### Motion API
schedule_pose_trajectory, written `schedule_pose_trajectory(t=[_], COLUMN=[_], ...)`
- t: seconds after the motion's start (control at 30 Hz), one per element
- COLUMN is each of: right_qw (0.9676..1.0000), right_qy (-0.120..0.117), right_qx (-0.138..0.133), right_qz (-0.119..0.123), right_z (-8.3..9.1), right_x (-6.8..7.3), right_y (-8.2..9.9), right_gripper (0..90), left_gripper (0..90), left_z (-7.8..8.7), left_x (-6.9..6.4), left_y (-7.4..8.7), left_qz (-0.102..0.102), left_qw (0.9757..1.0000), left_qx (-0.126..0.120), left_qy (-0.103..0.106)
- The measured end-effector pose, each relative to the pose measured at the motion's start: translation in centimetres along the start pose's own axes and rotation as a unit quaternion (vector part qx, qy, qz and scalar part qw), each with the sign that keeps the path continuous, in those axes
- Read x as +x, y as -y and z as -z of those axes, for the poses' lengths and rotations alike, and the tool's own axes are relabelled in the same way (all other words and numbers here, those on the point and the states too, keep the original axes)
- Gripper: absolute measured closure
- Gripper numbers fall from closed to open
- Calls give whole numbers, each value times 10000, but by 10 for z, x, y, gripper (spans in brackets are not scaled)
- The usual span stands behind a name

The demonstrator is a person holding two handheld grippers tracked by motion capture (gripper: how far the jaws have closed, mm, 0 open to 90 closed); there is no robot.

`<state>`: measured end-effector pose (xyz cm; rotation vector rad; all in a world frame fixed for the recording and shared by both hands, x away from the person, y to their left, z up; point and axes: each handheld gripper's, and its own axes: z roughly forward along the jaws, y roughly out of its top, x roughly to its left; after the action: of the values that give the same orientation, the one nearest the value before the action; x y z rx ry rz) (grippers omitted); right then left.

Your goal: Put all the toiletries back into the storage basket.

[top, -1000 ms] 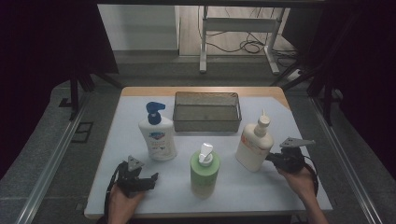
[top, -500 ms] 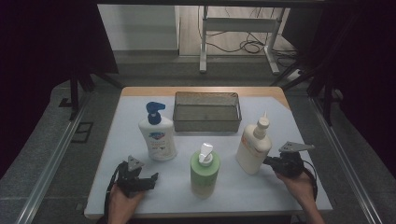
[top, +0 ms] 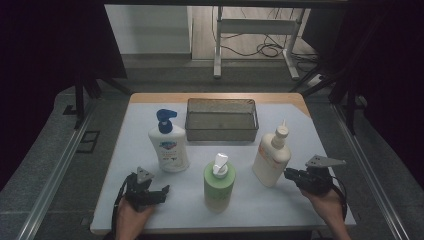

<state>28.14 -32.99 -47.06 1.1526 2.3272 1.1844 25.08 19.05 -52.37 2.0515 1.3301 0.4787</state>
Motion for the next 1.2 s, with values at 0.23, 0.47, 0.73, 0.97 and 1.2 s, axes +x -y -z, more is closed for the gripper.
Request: schedule_pose_trajectory(t=[0.23, 0.47, 0.73, 0.97, 1.2], right_qw=[10000, 9999, 9997, 9995, 9996], right_qy=[60, 55, 38, 20, 36], right_qx=[-46, -22, -34, -83, -148], right_qz=[29, 85, 237, 298, 234], right_z=[10, 17, 22, 24, 21], right_x=[11, 19, 27, 33, 36], right_y=[1, 0, -6, -15, -25], right_gripper=[675, 583, 511, 470, 407], left_gripper=[130, 130, 130, 130, 130], left_z=[0, 0, 0, 0, 0], left_x=[0, 0, 0, 0, 0], left_y=[0, 0, 0, 0, 0], left_qz=[-3, -4, -3, -4, -2], left_qw=[10000, 10000, 10000, 10000, 10000], left_qx=[-1, -1, -2, -2, -3], left_qy=[-2, -4, -4, -4, -3])
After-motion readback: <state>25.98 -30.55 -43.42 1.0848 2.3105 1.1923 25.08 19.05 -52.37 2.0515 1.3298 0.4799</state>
